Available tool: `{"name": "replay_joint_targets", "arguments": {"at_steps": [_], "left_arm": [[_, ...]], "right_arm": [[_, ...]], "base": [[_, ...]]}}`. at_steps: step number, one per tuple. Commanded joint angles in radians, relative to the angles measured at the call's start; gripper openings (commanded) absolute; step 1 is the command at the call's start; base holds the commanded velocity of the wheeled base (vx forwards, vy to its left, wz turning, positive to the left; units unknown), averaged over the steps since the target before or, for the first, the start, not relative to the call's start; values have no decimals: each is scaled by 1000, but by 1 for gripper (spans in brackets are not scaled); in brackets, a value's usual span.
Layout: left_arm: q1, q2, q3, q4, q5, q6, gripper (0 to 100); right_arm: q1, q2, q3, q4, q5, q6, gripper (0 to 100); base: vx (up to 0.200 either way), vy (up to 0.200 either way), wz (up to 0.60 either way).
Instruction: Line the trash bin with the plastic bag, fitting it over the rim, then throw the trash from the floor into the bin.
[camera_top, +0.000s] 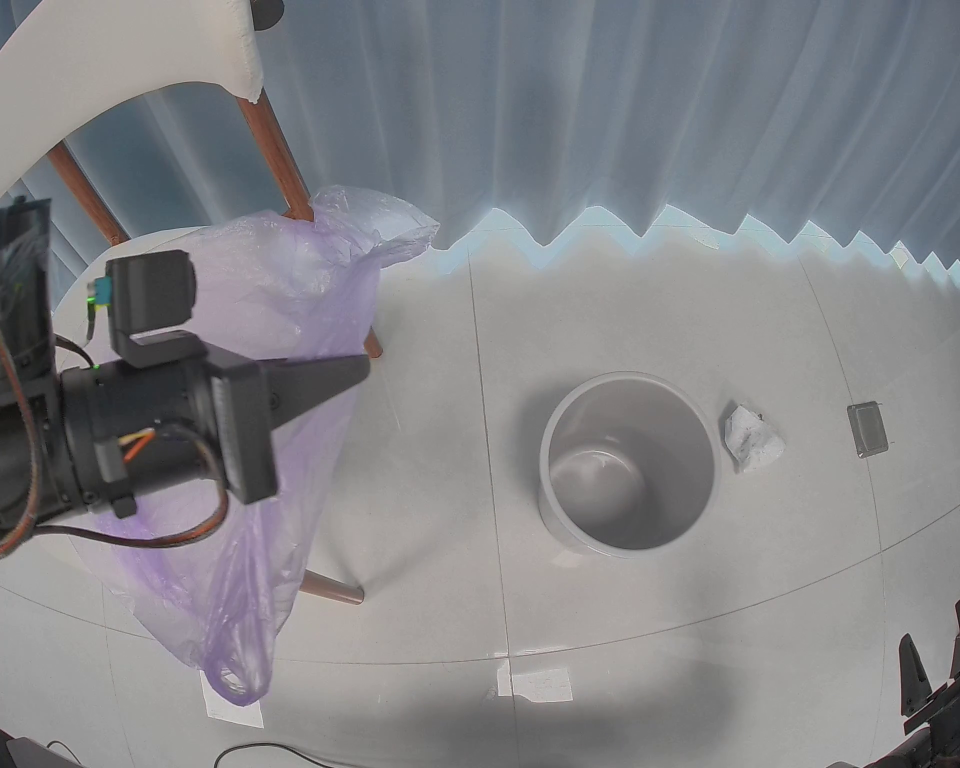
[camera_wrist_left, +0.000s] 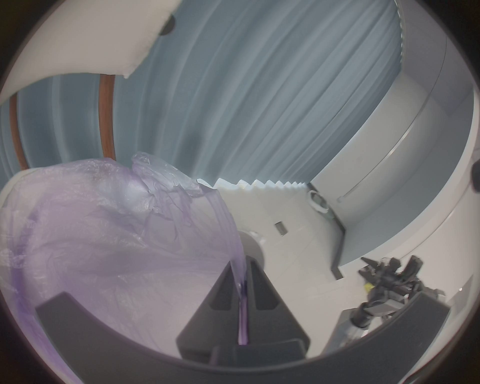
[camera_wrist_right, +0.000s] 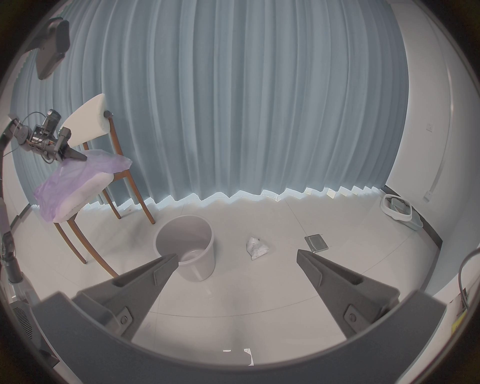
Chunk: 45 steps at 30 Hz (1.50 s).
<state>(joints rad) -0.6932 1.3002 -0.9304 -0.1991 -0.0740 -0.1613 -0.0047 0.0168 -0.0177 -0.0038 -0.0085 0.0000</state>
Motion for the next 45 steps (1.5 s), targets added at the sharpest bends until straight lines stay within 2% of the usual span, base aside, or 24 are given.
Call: {"name": "replay_joint_targets", "arguments": {"at_steps": [1, 4, 8, 10, 14, 16, 17, 20, 29, 37, 40, 41, 42, 45], "left_arm": [[112, -145, 84, -82, -185, -84, 0], [112, -150, 85, -137, -205, -158, 0], [101, -148, 85, -192, -222, -181, 0], [104, -148, 99, -260, -274, -254, 0], [113, -142, 148, -322, -294, -323, 0], [116, -137, 180, -330, -290, -307, 0], [115, -134, 220, -353, -286, -254, 0], [116, -122, 239, -396, -283, -215, 0], [118, -38, 214, -516, -285, -244, 0], [170, 30, 180, -608, -306, -290, 0], [136, 74, 160, -753, -308, -454, 0], [136, 74, 160, -753, -308, -454, 0], [119, 106, 162, -844, -311, -531, 0], [118, 143, 157, -918, -313, -563, 0]], "right_arm": [[0, -14, 18, -1, -1, 0, 100], [0, -14, 18, -1, -1, 0, 100], [0, -14, 18, 1, 1, 0, 100], [0, -14, 18, -1, 1, 0, 100], [0, -14, 18, -1, 1, 0, 100], [0, -14, 18, 1, -1, 0, 100], [0, -14, 18, -1, -1, -2, 100], [0, -14, 18, -1, 1, -2, 100], [0, -14, 18, -1, 1, -2, 100], [0, -14, 18, -1, 1, -2, 100], [0, -14, 18, -1, 1, 0, 100], [0, -14, 18, -1, 1, 0, 100], [0, -14, 18, -1, 1, -2, 100], [0, -14, 18, 1, 1, -2, 100]], "base": [[0, 0, 0], [0, 0, 0], [0, 0, 0], [0, 0, 0], [0, 0, 0], [0, 0, 0], [0, 0, 0], [0, 0, 0], [0, 0, 0], [0, 0, 0], [0, 0, 0], [0, 0, 0], [0, 0, 0], [0, 0, 0]]}}
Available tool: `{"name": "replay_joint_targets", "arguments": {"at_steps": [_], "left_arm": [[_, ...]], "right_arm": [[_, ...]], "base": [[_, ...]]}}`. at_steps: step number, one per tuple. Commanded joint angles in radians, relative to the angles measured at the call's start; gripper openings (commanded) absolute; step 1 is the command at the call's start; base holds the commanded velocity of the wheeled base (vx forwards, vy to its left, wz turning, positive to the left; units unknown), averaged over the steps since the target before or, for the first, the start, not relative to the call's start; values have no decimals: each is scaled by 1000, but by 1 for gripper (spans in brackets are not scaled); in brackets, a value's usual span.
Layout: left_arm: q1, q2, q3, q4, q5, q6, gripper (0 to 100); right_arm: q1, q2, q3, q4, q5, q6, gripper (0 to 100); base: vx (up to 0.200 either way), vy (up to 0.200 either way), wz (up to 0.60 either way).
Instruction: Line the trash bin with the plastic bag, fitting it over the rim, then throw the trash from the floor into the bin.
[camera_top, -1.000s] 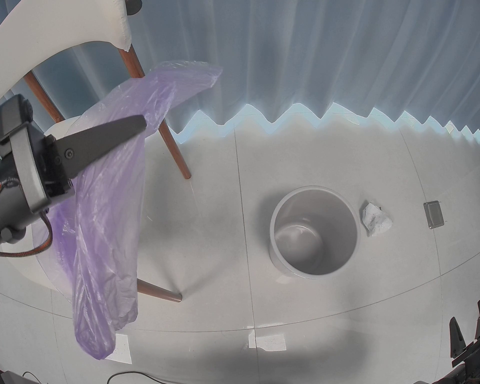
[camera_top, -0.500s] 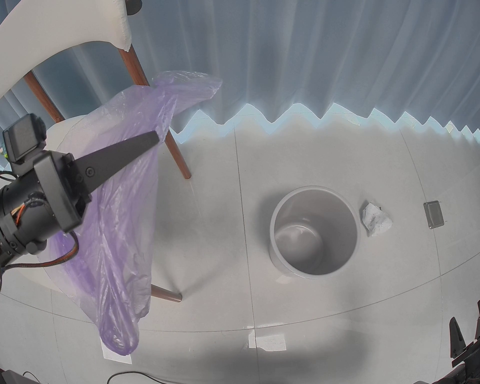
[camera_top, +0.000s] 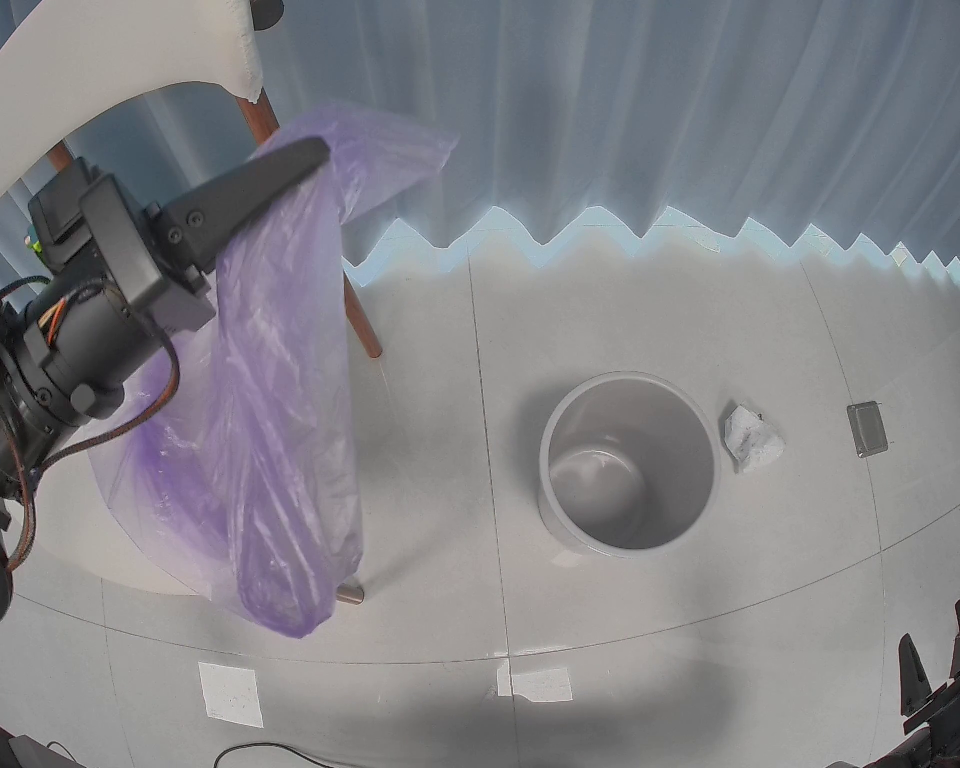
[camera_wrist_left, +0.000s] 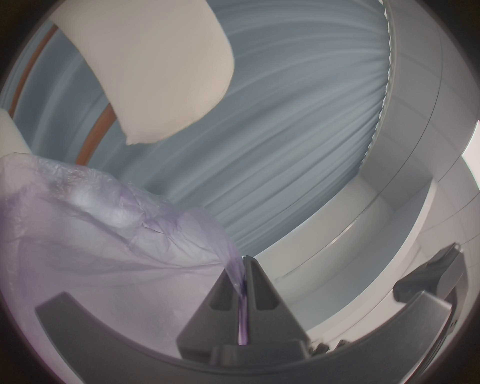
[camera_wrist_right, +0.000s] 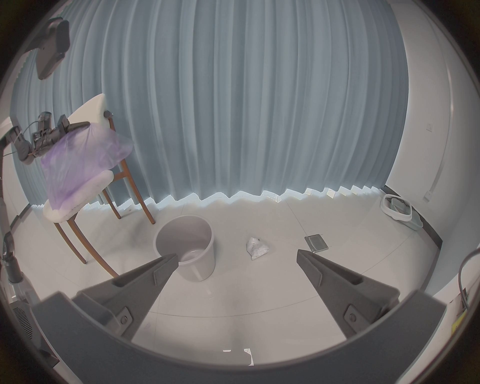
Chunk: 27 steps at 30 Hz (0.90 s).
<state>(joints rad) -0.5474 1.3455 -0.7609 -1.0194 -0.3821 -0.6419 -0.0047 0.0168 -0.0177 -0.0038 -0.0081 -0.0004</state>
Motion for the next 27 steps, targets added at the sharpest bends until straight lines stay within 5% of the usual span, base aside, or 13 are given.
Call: {"name": "replay_joint_targets", "arguments": {"at_steps": [1, 5, 27], "left_arm": [[-26, 132, -21, -133, 2, -84, 0], [-20, 173, -21, -180, -1, -85, 0], [-20, 187, -26, -191, -6, -84, 0]], "right_arm": [[0, -14, 18, 1, 0, -1, 100], [0, -14, 18, -1, -1, 0, 100], [0, -14, 18, -1, 0, -1, 100]], "base": [[0, 0, 0], [0, 0, 0], [0, -200, 0]]}}
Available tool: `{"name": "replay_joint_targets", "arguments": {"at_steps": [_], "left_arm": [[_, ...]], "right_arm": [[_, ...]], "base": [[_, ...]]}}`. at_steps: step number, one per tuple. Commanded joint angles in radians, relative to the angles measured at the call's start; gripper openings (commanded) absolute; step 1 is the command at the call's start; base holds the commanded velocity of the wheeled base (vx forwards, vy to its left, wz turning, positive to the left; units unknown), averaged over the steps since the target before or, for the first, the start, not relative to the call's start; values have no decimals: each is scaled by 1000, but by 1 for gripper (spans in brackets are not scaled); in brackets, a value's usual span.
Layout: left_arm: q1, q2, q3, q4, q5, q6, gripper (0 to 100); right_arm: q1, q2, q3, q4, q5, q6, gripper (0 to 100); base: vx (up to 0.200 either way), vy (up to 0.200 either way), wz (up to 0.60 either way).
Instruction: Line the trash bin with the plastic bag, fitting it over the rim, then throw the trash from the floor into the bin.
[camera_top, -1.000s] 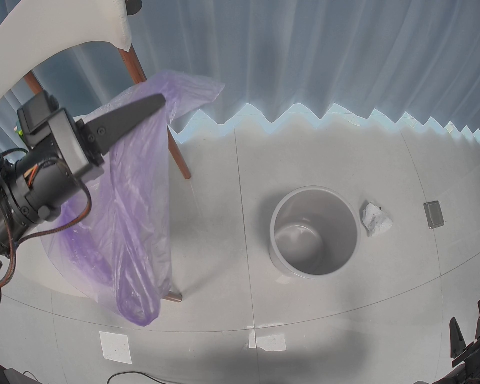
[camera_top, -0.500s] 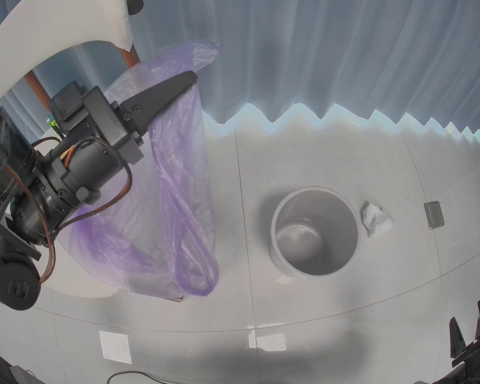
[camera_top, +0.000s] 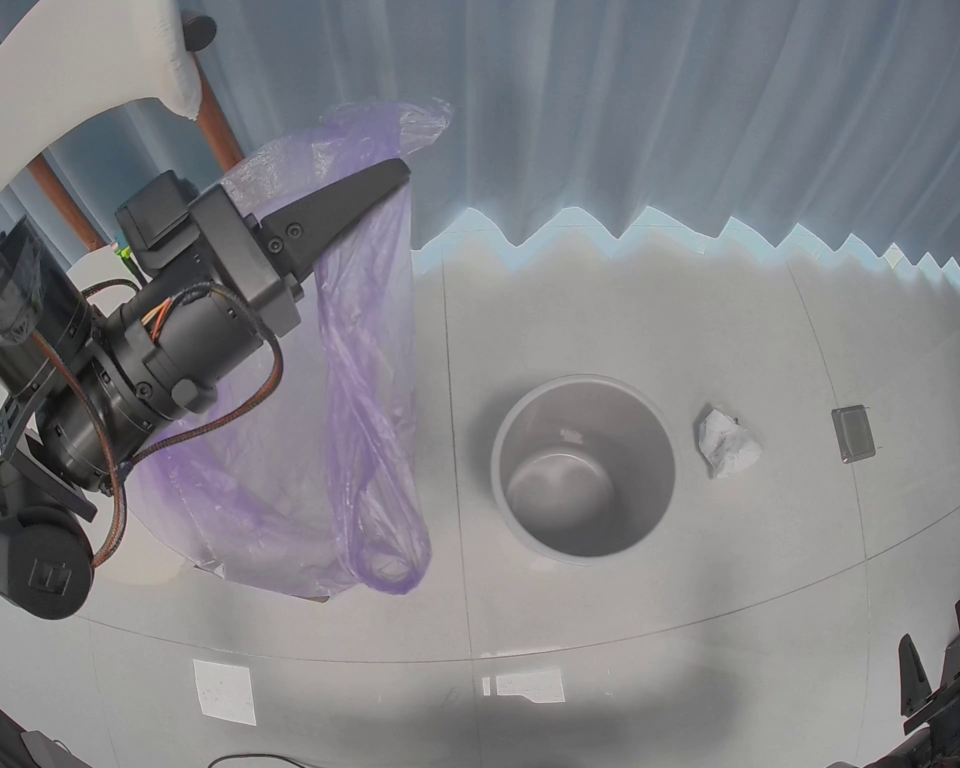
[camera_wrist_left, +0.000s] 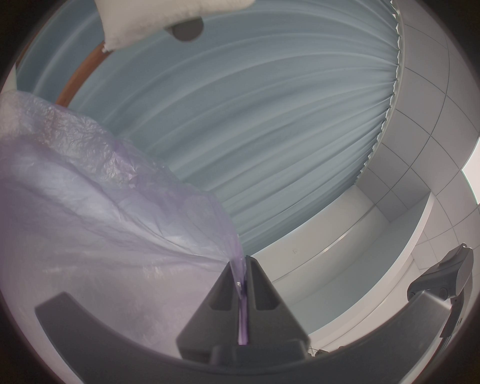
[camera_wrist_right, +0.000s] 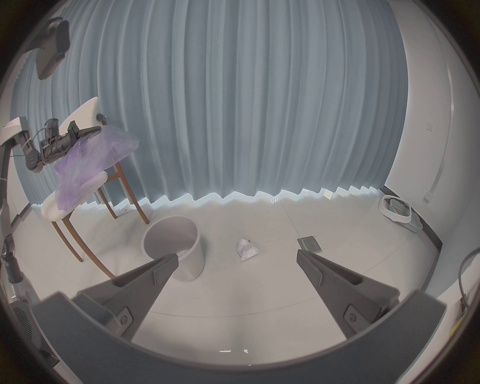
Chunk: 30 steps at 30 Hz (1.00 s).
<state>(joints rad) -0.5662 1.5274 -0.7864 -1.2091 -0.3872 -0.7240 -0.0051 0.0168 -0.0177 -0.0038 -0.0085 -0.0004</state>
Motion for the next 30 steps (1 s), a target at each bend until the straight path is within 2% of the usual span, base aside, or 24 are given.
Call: {"name": "replay_joint_targets", "arguments": {"at_steps": [1, 6, 7, 9, 14, 23, 30], "left_arm": [[-1, 10, -4, -3, 1, -2, 0], [-1, 49, -25, -73, 1, -3, 0], [-1, 77, -20, -144, -1, -5, 0], [-9, 94, -17, -188, -1, -8, 0], [-38, 83, -11, -204, -1, -80, 0], [-38, 60, 33, -196, 2, -100, 0], [9, 111, 84, -205, -13, -91, 0]], "right_arm": [[1, -14, 18, 1, -1, 0, 100], [1, -14, 18, -1, 1, -1, 100], [1, -14, 18, 1, -1, 0, 100], [1, -14, 18, -1, -1, -1, 100], [1, -14, 18, -1, 1, 0, 100], [1, -14, 18, 1, -1, 0, 100], [1, -14, 18, -1, 1, 0, 100]], "base": [[0, -200, 0], [0, -200, 0], [0, -200, 0], [0, -200, 0], [0, -200, 0], [0, 0, 0], [0, 0, 0]]}}
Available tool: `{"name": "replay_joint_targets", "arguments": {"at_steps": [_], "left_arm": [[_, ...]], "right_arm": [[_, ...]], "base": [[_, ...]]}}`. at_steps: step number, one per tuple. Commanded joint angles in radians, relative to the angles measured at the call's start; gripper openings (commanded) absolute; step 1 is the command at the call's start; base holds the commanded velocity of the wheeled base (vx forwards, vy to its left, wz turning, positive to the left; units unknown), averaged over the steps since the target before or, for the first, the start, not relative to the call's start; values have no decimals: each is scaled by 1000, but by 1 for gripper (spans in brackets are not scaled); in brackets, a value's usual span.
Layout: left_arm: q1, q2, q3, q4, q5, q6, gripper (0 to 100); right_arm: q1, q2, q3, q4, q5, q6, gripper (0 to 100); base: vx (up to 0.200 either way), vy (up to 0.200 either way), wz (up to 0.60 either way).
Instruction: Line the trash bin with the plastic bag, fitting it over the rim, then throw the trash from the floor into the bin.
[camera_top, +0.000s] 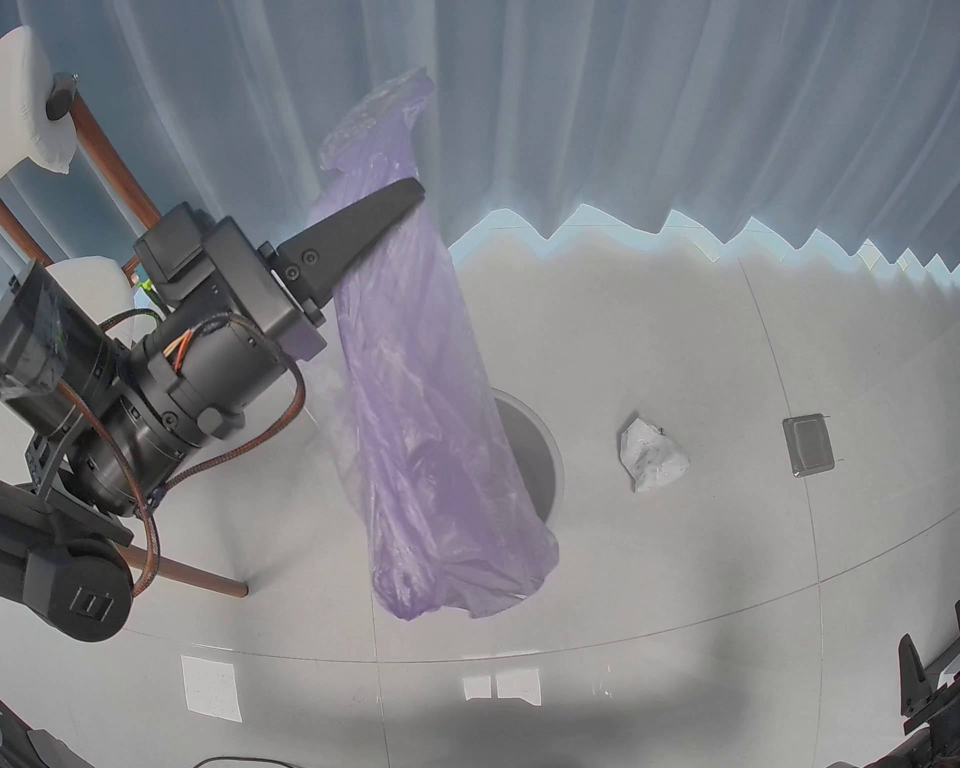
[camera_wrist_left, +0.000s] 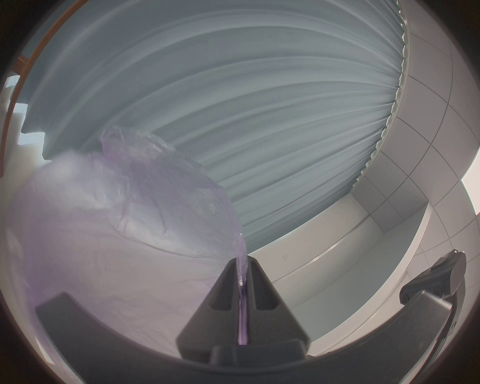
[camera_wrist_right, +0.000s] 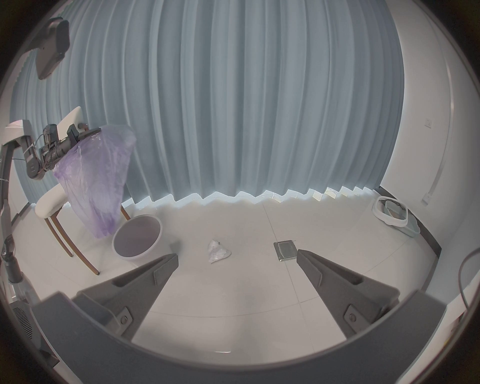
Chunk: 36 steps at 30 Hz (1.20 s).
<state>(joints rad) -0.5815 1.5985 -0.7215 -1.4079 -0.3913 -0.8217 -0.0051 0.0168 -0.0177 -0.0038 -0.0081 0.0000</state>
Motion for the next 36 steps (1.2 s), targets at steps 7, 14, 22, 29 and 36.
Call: {"name": "replay_joint_targets", "arguments": {"at_steps": [7, 14, 22, 29, 36], "left_arm": [[118, 138, 25, -118, -92, 7, 0], [137, 162, 53, -138, -129, 7, 0], [144, 133, 91, -135, -129, 16, 0], [141, -9, 117, 75, -132, 19, 0], [132, -120, 108, 409, -133, 154, 0]], "right_arm": [[1, -14, 18, -1, -1, -2, 100], [1, -14, 18, -1, -1, -2, 100], [1, -14, 18, -1, 0, -2, 100], [1, -14, 18, 1, -1, -2, 100], [1, -14, 18, -1, 0, -2, 100]], "base": [[0, 0, 0], [0, 0, 0], [0, 0, 0], [0, 0, 0], [0, 0, 0]]}}
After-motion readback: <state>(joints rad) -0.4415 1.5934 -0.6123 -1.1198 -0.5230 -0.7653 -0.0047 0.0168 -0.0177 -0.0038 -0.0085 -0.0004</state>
